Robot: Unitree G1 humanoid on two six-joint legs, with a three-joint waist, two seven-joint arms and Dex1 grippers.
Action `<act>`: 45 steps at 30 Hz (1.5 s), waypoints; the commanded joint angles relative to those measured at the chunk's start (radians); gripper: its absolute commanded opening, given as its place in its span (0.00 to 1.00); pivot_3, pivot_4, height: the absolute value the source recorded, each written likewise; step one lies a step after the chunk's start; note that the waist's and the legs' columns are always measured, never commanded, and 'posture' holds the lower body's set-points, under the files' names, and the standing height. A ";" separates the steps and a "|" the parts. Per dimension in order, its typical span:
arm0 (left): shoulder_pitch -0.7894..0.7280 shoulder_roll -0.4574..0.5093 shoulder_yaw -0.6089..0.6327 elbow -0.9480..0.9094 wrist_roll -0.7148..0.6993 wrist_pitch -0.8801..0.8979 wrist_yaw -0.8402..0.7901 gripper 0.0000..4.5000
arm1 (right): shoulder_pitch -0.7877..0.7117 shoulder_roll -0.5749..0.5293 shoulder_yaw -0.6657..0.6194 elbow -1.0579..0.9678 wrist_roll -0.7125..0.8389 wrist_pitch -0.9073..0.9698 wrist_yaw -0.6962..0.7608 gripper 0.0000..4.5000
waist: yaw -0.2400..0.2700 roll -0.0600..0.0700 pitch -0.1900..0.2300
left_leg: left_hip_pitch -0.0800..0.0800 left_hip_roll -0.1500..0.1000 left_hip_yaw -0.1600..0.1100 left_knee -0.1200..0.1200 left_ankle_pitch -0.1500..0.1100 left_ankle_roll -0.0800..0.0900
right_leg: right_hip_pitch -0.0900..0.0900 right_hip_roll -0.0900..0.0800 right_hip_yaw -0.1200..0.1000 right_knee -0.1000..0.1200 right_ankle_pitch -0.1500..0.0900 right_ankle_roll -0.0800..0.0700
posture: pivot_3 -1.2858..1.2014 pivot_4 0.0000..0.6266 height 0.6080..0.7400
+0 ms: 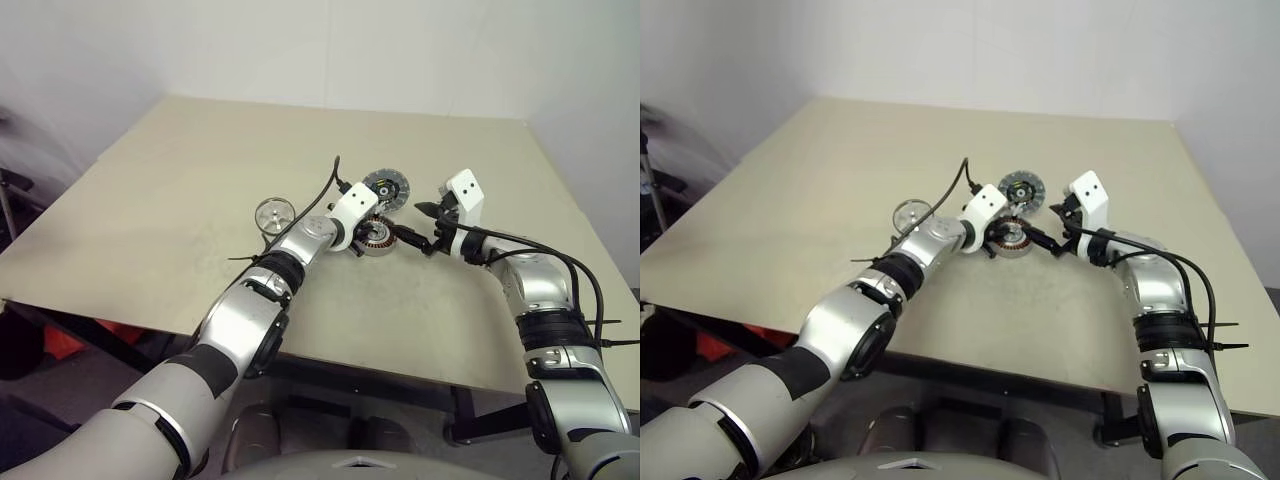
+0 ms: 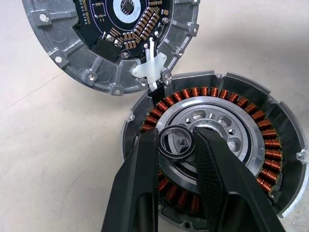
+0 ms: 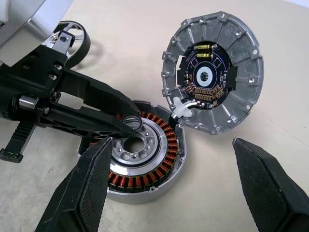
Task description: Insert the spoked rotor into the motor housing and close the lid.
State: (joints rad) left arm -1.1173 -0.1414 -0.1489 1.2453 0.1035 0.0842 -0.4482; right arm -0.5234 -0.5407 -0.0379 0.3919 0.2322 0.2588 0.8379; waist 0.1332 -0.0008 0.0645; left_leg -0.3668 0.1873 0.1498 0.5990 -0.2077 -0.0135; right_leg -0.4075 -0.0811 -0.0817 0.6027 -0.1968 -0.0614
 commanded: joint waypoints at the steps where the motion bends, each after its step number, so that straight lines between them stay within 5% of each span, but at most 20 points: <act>1: -0.030 -0.013 0.010 -0.008 0.001 -0.014 -0.009 0.17 | -0.008 -0.009 -0.033 -0.046 0.019 -0.010 -0.003 1.00 | 0.000 0.000 0.000 | 0.000 0.000 0.000 0.000 0.000 0.000 | 0.000 0.000 0.000 0.000 0.000 0.000 | 0.52 0.00 1.00; 33: -0.079 -0.072 0.083 0.035 -0.029 -0.020 -0.042 0.17 | 0.019 -0.006 -0.035 -0.072 0.026 -0.011 -0.014 1.00 | 0.002 0.000 0.000 | 0.000 0.000 0.000 0.000 0.000 0.000 | 0.000 0.000 0.000 -0.001 0.000 0.000 | 0.52 0.00 1.00; 38: -0.080 -0.077 0.089 0.037 -0.032 -0.007 -0.030 0.52 | 0.021 -0.005 -0.035 -0.073 0.027 -0.014 -0.017 1.00 | 0.002 0.000 0.000 | 0.000 0.000 0.000 0.000 0.000 0.001 | 0.000 0.000 0.000 -0.001 0.000 0.000 | 0.52 0.00 1.00; 45: -0.085 -0.062 0.100 0.019 -0.046 -0.009 -0.038 0.52 | 0.021 -0.007 -0.037 -0.066 0.029 -0.018 -0.013 1.00 | 0.002 0.000 0.000 | 0.000 0.000 0.000 0.000 0.000 0.001 | 0.000 0.000 0.000 -0.001 0.000 0.000 | 0.52 0.00 1.00</act>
State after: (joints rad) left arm -1.1481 -0.1533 -0.0651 1.2910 0.0755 0.0859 -0.4790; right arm -0.4917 -0.5406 -0.0379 0.3741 0.2390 0.2575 0.8238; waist 0.1349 -0.0010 0.0646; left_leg -0.3671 0.1872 0.1497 0.5990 -0.2080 -0.0130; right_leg -0.4075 -0.0813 -0.0818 0.6020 -0.1970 -0.0611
